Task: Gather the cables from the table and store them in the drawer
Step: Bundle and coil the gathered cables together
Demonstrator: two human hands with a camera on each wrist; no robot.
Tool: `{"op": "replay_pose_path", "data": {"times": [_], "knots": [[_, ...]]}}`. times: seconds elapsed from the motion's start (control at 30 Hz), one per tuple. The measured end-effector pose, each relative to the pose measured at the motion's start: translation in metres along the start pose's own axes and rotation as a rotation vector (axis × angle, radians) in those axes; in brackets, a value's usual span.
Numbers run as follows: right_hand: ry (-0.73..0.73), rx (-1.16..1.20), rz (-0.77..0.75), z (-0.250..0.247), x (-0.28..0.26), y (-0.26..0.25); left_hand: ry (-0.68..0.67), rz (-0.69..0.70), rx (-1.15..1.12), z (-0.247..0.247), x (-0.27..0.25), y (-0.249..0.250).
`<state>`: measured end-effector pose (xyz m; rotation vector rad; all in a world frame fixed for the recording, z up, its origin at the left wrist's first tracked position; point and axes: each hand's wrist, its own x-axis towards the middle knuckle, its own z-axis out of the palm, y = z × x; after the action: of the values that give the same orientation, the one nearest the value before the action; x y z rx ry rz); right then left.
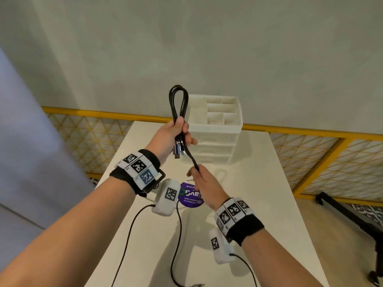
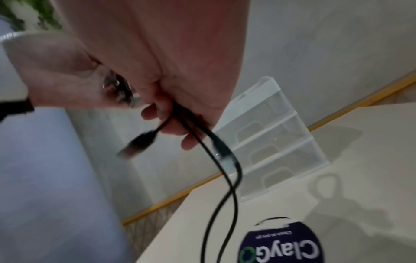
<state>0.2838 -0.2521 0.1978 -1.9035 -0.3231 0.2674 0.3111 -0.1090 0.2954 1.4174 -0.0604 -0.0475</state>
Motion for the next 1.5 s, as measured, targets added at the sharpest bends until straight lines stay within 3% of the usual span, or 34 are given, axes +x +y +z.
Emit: {"op": "replay_pose_path", "data": {"times": [0.07,0.17,0.3,0.47,0.63,0.73,0.8,0.93,1.03,1.23,1.37,1.5], "knots": [[-0.019,-0.022,0.051,-0.002,-0.003,0.011,-0.023,-0.023,-0.151,-0.001,0.0,-0.001],[-0.015,-0.041,0.097,-0.014,-0.004,0.018,0.025,-0.031,-0.146,-0.003,0.001,-0.006],[-0.04,-0.149,0.083,-0.049,-0.004,-0.001,0.07,-0.04,0.22,-0.007,-0.003,-0.012],[-0.02,-0.324,0.009,-0.078,-0.001,-0.045,-0.092,-0.043,0.723,0.0,-0.011,-0.025],[0.023,-0.366,-0.015,-0.09,0.015,-0.078,-0.238,-0.094,0.663,0.013,-0.026,-0.03],[0.023,-0.362,0.008,-0.088,0.023,-0.083,-0.283,-0.074,0.738,0.02,-0.029,-0.028],[0.05,-0.335,0.005,-0.084,0.027,-0.081,-0.283,-0.067,0.793,0.023,-0.028,-0.028],[0.085,-0.238,-0.054,-0.075,0.027,-0.079,-0.184,-0.029,0.699,0.019,-0.023,-0.028],[0.097,-0.019,-0.072,-0.073,0.024,-0.069,-0.092,-0.032,0.606,0.009,-0.017,-0.021],[0.358,0.014,-0.13,-0.065,0.023,-0.046,-0.121,-0.101,0.357,-0.001,-0.012,-0.015],[0.431,0.21,-0.168,-0.066,0.03,-0.054,-0.166,-0.028,0.582,0.008,-0.017,-0.027],[0.324,0.503,-0.127,-0.067,0.03,-0.064,-0.141,0.064,0.759,0.018,-0.018,-0.035]]}}
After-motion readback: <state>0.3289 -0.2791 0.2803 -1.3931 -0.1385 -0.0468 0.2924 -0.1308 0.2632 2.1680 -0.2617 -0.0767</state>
